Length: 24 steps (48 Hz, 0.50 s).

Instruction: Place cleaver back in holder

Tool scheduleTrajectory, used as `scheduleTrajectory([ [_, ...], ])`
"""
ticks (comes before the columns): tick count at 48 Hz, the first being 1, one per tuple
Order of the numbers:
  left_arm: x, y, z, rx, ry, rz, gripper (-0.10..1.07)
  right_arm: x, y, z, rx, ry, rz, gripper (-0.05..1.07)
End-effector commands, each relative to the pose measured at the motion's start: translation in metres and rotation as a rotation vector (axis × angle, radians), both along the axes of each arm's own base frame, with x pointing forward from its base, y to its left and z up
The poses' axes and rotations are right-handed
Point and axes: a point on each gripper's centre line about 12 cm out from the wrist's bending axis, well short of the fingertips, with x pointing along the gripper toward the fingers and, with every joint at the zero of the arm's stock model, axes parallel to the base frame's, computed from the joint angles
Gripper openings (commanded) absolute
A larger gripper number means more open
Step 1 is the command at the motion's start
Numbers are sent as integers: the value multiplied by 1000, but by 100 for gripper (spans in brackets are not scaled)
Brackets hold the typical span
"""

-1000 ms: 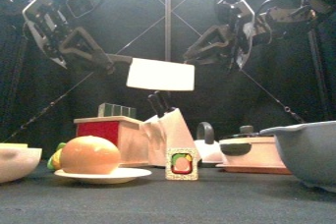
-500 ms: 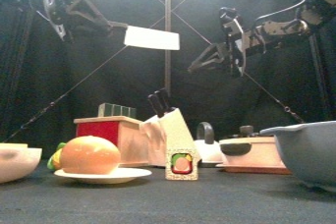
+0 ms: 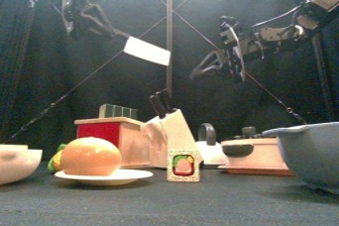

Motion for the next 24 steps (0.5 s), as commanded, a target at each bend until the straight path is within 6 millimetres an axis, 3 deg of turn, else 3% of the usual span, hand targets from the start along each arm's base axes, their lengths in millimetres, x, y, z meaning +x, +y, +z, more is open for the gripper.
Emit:
scheduleTrajectory([
  [1,2,4,15,8,-22,10,41,4,-6,7,-6,-26,-15,38],
  [8,1,9,21,-8,-3,27,41,5,-10,-3,6,4,-24,38],
  [24,7,23,26,-42,151,68,41,7,-23,-5,25,0,-66,32],
])
